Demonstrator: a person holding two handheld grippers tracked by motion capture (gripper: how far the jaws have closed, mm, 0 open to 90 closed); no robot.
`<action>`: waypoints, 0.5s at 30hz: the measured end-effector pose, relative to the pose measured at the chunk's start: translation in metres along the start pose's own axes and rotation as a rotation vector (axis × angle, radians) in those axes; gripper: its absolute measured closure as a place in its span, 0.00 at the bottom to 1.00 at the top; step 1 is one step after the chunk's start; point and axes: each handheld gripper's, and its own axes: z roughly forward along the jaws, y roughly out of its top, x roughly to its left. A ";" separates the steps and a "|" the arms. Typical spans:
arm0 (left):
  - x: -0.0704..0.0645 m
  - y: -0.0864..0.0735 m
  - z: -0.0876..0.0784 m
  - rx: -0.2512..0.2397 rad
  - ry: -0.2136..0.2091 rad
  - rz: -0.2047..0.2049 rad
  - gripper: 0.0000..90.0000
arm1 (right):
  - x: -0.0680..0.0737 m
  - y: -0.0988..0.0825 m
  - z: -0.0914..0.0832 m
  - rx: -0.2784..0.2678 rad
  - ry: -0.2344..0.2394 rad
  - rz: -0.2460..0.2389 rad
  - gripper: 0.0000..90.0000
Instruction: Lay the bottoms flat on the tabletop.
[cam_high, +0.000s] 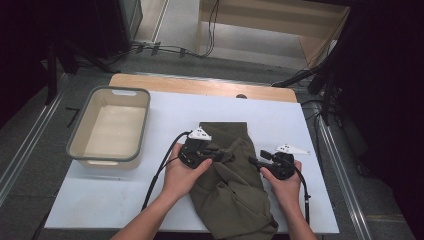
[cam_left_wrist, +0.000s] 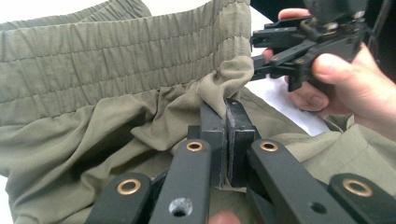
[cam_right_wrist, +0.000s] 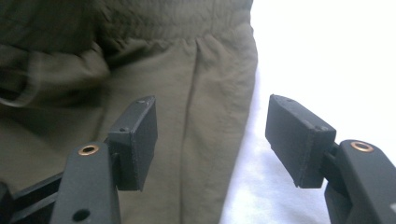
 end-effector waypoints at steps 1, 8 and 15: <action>0.001 -0.001 -0.001 -0.001 0.000 -0.003 0.97 | 0.000 0.000 0.002 0.012 -0.010 -0.001 0.36; 0.005 -0.008 -0.008 -0.017 0.006 -0.016 0.97 | 0.003 0.003 0.013 0.072 -0.055 -0.023 0.36; 0.005 -0.009 -0.017 -0.037 0.007 -0.010 0.97 | 0.018 0.004 0.020 0.083 -0.092 -0.092 0.51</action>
